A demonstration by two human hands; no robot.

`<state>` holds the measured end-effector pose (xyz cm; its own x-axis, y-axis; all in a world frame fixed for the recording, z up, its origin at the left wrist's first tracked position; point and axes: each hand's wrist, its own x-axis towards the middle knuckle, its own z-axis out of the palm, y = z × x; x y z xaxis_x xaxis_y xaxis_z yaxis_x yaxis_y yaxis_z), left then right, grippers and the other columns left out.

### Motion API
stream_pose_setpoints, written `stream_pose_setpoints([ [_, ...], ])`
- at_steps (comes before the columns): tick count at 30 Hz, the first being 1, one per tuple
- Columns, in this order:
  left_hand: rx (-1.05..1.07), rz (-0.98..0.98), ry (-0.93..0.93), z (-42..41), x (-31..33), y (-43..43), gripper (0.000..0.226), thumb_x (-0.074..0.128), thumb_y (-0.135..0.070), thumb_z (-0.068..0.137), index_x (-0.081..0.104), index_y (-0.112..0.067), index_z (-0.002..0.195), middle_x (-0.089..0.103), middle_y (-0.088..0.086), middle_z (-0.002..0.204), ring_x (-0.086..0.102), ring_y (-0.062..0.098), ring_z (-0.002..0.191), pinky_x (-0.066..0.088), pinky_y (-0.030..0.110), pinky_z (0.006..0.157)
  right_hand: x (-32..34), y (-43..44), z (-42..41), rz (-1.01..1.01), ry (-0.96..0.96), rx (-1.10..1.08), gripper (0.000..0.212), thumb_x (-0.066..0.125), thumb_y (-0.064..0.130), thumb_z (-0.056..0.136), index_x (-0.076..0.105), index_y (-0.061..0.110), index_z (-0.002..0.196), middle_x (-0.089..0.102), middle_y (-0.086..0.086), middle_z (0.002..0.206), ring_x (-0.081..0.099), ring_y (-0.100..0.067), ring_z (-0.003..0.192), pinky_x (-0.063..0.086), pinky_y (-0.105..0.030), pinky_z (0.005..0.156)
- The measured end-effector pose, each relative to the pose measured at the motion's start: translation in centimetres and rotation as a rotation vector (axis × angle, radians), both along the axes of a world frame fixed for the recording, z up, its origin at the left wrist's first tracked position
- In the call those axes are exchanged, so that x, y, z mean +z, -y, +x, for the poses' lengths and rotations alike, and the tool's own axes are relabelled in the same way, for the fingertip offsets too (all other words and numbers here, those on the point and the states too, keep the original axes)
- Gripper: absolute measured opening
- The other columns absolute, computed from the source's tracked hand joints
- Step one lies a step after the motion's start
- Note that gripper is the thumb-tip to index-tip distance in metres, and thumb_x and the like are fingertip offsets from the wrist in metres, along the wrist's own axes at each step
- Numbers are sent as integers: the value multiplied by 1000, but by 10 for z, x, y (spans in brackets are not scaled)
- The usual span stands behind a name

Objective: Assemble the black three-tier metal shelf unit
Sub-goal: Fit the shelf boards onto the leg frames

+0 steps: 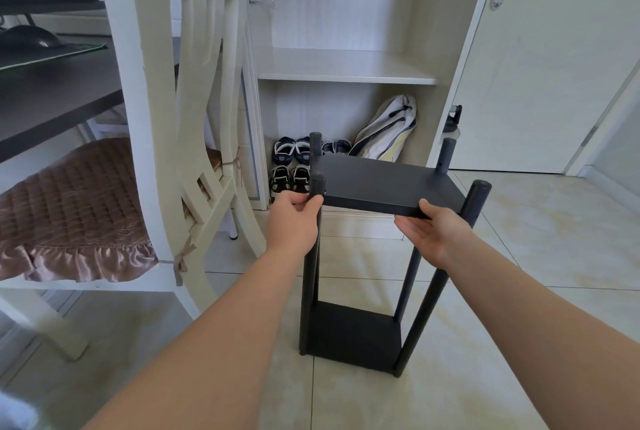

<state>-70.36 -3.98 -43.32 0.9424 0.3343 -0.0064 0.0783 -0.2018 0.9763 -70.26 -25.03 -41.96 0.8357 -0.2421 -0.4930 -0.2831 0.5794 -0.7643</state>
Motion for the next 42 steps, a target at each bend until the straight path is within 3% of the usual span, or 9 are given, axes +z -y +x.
stream_pose_setpoints([
  [4,-9,35,-89,-3,10,-1,25,65,-36,94,57,-16,107,53,-13,87,52,6,80,44,30,81,-2,0,4,-11,-7,4,22,63,10,99,59,-3,116,70,-25,98,73,-34,84,60,-39,66],
  [7,-56,14,-388,-12,15,-3,34,69,-44,90,52,-15,92,56,2,89,55,15,78,50,33,73,-3,-2,5,-7,-8,2,23,63,10,99,59,-4,117,70,-25,97,73,-34,83,61,-38,67],
  [10,-277,-249,-566,-18,10,11,51,73,-49,86,59,-9,115,67,8,109,68,22,93,58,33,74,-2,0,4,-6,-6,5,21,62,11,100,60,-4,115,70,-26,98,73,-34,85,60,-38,66],
  [15,-327,-704,-404,-3,1,57,55,74,-48,85,56,-12,123,68,9,119,69,21,106,56,35,87,-2,6,0,-4,-7,10,18,63,9,99,60,-5,110,69,-29,101,72,-36,88,60,-38,67],
  [18,-265,-837,-342,8,-6,75,51,75,-45,86,59,-17,125,74,7,111,74,17,96,58,31,83,-2,7,-3,-24,-5,22,20,62,9,99,59,-5,113,70,-28,102,73,-35,90,61,-38,69],
  [25,-119,-963,-311,18,-12,78,39,71,-18,93,56,-4,126,70,23,112,76,28,84,63,33,68,1,14,-11,-127,-27,143,30,56,15,104,54,-7,125,69,-26,107,73,-33,91,61,-40,70],
  [33,-133,-981,-340,14,-8,64,20,61,-6,98,54,2,115,65,28,112,68,37,101,56,44,94,-4,23,-26,-157,-59,187,46,59,25,103,47,-5,136,68,-20,114,73,-30,94,60,-39,75],
  [37,-132,-980,-347,11,-11,64,19,59,-5,98,54,2,115,66,27,112,68,37,101,56,44,94,-8,8,-24,-100,-38,177,47,61,30,101,49,0,136,68,-21,116,73,-28,95,60,-39,81],
  [42,-138,-930,-372,9,-21,61,25,57,-7,100,53,3,122,67,25,112,69,35,102,57,43,93,-24,-10,-17,-73,-57,111,29,63,26,100,56,5,119,72,-21,105,74,-28,93,61,-38,77],
])
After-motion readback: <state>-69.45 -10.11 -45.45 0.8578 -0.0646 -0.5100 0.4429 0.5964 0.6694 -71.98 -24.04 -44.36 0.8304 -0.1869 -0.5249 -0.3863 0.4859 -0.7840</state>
